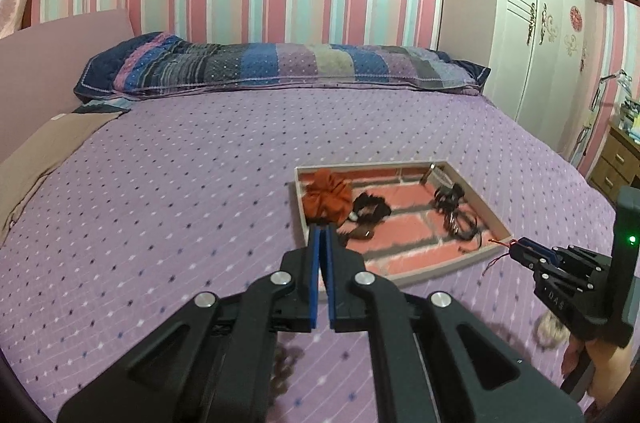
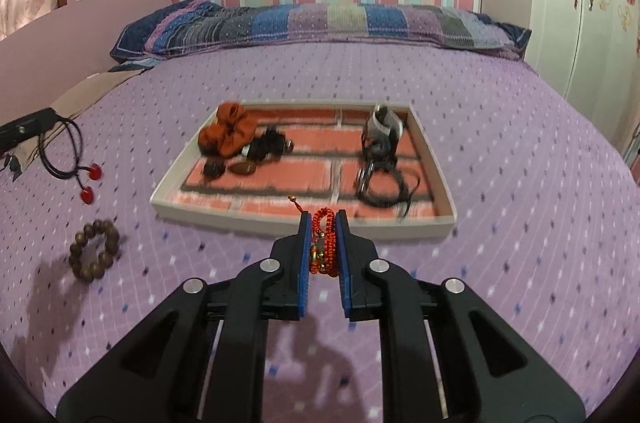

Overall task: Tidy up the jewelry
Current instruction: 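Carry hair tie and red charm into the tray while opening both tools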

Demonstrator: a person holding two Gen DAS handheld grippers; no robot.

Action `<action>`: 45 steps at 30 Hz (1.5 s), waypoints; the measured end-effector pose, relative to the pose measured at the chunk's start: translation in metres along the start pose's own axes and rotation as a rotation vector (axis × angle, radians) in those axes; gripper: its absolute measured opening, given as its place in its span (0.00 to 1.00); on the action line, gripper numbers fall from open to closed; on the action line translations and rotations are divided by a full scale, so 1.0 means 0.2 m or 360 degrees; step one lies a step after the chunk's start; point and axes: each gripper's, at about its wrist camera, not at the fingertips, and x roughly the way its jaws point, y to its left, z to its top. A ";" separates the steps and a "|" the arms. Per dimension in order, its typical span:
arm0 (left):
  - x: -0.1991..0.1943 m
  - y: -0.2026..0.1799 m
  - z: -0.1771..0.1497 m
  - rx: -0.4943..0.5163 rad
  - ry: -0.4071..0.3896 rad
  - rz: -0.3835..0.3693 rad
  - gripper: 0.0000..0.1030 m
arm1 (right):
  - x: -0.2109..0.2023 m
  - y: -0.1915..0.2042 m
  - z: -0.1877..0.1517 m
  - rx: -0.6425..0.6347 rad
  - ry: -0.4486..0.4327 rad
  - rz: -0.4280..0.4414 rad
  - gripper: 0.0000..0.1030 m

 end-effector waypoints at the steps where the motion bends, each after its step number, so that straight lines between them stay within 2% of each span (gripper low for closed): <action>1: 0.04 -0.02 0.03 -0.0015 0.0013 0.0000 0.03 | 0.01 -0.01 0.03 -0.0002 -0.0007 -0.0003 0.12; 10: 0.38 -0.13 0.10 -0.0085 0.0114 -0.0037 0.03 | 0.23 -0.10 0.20 0.0012 0.0023 -0.0019 0.12; 16: 0.61 -0.19 0.09 -0.0097 0.0199 -0.0029 0.03 | 0.40 -0.14 0.19 0.0056 0.0100 -0.0018 0.12; 24: 0.85 -0.17 0.02 -0.0114 0.0320 0.0017 0.03 | 0.61 -0.12 0.13 0.0055 0.0203 -0.0005 0.12; 27: 0.91 -0.16 0.00 -0.0124 0.0353 0.0035 0.03 | 0.68 -0.11 0.11 0.0043 0.0240 -0.0017 0.12; 33: 1.04 -0.17 -0.06 -0.0027 0.0411 0.0145 0.03 | 0.79 -0.14 0.08 0.0066 0.0311 -0.0064 0.12; 45: 1.12 -0.18 -0.12 0.0002 0.0474 0.0136 0.04 | 0.85 -0.16 0.08 0.0051 0.0364 -0.0087 0.13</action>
